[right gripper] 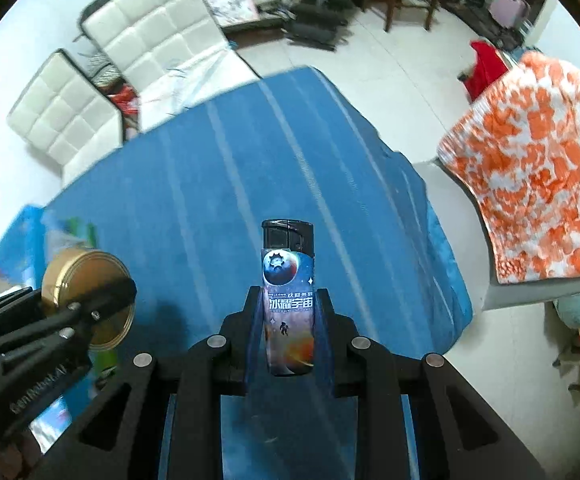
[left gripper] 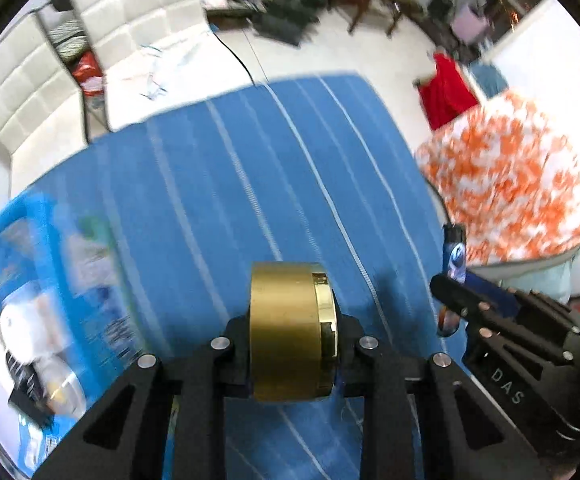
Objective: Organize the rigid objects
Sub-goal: 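Place the gold tape roll in the carton with the left tool while the right tool places the lighter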
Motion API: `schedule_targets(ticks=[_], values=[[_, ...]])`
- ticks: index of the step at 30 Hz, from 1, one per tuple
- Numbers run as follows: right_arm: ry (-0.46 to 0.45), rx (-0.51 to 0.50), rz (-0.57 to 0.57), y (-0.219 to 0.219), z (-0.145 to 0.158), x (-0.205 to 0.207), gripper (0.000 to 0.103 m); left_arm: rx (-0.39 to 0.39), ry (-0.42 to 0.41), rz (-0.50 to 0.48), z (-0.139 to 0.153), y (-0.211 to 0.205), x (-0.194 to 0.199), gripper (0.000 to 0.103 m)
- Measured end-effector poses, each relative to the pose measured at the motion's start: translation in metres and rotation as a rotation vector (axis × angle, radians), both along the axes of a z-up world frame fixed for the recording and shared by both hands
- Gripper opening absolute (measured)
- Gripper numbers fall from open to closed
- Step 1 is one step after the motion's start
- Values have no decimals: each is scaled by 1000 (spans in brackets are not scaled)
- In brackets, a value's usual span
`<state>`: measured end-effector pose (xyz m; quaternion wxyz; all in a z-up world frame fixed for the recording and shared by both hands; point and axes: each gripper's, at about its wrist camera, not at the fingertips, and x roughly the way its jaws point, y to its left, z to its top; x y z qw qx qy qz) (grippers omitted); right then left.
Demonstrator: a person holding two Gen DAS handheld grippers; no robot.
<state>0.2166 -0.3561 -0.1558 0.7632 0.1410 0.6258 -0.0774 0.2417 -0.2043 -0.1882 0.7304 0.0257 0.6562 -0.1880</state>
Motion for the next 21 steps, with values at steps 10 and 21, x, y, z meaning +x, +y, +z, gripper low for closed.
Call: schedule_targets(ticks=[10,21], values=[[-129,92,157,132,77,-1,27,-28,-124,179,71,137,-28,24],[-22,187,258,276,39,27,27,13,-82,391,44,295,-26,24]])
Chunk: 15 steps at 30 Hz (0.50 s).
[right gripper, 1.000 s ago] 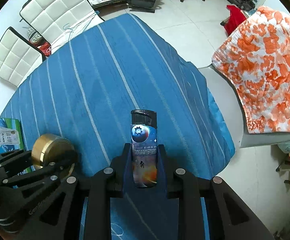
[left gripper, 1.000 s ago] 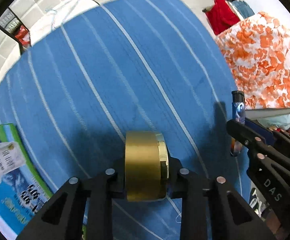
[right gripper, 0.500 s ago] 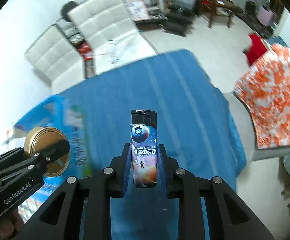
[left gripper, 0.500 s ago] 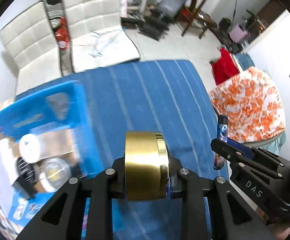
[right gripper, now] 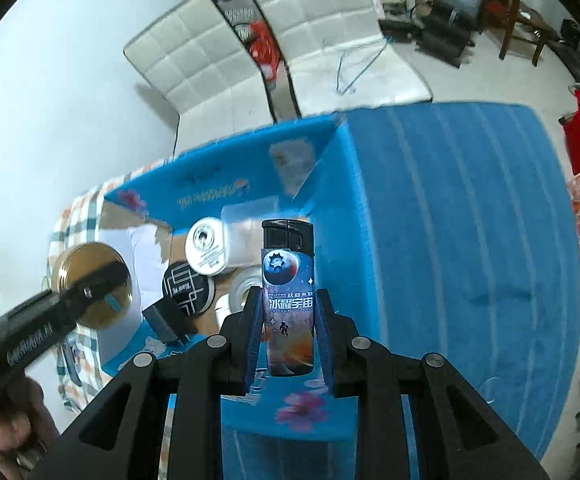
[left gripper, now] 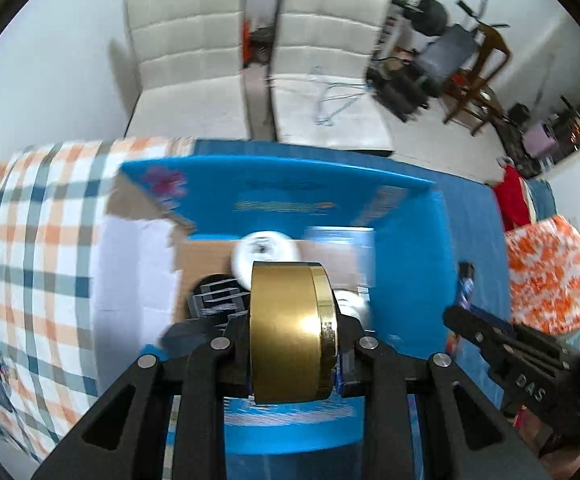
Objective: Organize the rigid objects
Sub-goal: 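Place the gold tape roll in the carton with the left tool while the right tool places the lighter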
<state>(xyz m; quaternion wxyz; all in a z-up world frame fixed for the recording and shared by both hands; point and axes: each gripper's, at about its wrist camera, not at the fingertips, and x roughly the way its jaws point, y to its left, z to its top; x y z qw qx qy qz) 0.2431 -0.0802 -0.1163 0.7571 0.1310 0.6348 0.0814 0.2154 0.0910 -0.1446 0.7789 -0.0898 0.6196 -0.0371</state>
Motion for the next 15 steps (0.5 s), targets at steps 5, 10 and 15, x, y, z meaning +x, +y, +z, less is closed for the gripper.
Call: schedule_targets(ticks=[5,10,15], values=[[47,14,53,35,-21,-5,27,-30,52,47,-34,45,9,24],[116,55,86,75,-51,-11,27,-24,117,27,-69,59,17,24],[161,70,110,113,-82,-9,27,3,157,-25,-93,58,20,24]])
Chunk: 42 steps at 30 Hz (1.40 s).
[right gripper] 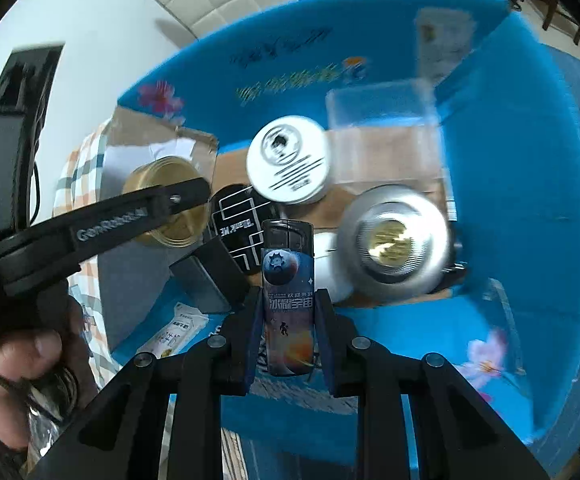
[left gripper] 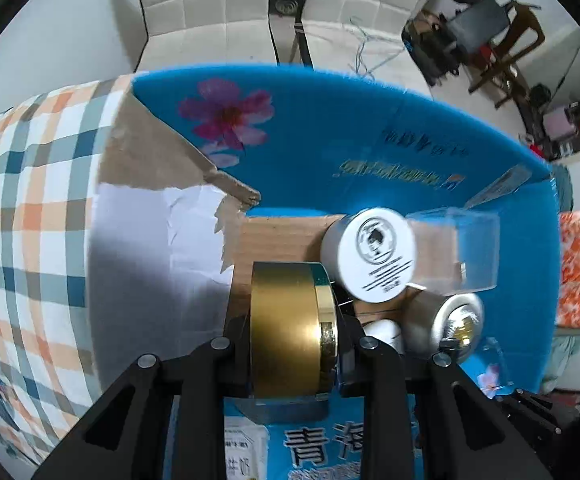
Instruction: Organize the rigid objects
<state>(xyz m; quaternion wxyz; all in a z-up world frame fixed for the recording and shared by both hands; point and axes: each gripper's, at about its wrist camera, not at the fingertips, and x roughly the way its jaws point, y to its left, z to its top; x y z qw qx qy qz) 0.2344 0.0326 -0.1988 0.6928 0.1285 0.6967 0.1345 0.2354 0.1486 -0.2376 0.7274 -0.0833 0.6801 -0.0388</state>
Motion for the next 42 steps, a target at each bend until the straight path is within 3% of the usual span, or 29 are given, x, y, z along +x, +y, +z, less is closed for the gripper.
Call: schedule_targets(ticks=[10,15,17,20,24,27,29,30,33,38,42], values=[[58,-68,6,27,-43,5,28,15,38,-3,-14,13,-2,24],[76,-99,-14,28,-53,3,29,-3,46,13,-9,21,-7,33],[67,-130,-13,28,-51,3,34,17,61,-1,-6,19,-10,36],[51,-179,-29,21,-41,0,43,22,40,-11,7,17,-14,51],[30,-200,-53,13,-25,-3,47,32,-1,1,25,18,-24,93],[-12,-246,-65,2,-10,-7,50,33,-29,18,39,26,-34,99],[-25,-267,-71,0,-4,-7,55,41,-47,28,47,29,-42,99],[-32,-279,-72,-3,0,-7,65,46,-57,35,52,33,-47,100],[-57,-305,-85,-10,8,-6,83,53,-69,42,59,35,-56,103],[-72,-331,-81,-20,18,-8,91,74,-88,42,67,28,-55,103],[-91,-349,-72,-20,25,-14,92,86,-96,46,74,21,-56,103]])
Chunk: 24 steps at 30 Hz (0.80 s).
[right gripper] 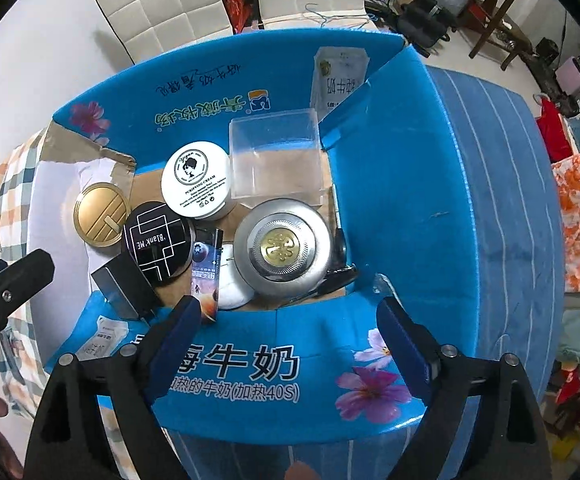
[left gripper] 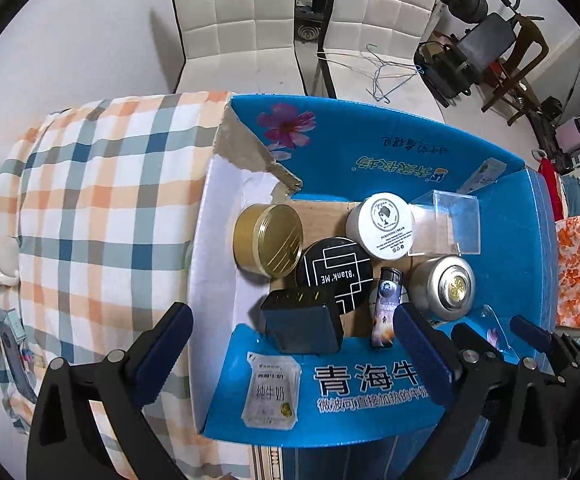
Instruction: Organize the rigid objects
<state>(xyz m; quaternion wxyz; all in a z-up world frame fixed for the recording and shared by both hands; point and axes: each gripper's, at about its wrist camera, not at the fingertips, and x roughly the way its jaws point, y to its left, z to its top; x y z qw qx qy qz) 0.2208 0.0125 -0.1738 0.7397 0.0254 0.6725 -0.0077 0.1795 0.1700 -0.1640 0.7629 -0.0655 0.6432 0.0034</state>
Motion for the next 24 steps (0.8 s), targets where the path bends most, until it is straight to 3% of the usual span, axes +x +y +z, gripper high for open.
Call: schedule_targets(ticks=[7,17,24], values=[[-45,5,4,-9,31,-15,92,22,-59,10,37,-5,-21,103],[-219,43,15,-30,156,-64,92,10,-220,-11,133,-25,-75,103],[-315,21,49,-34,224,-102,92,18,-274,-25,171,-34,-100,103]])
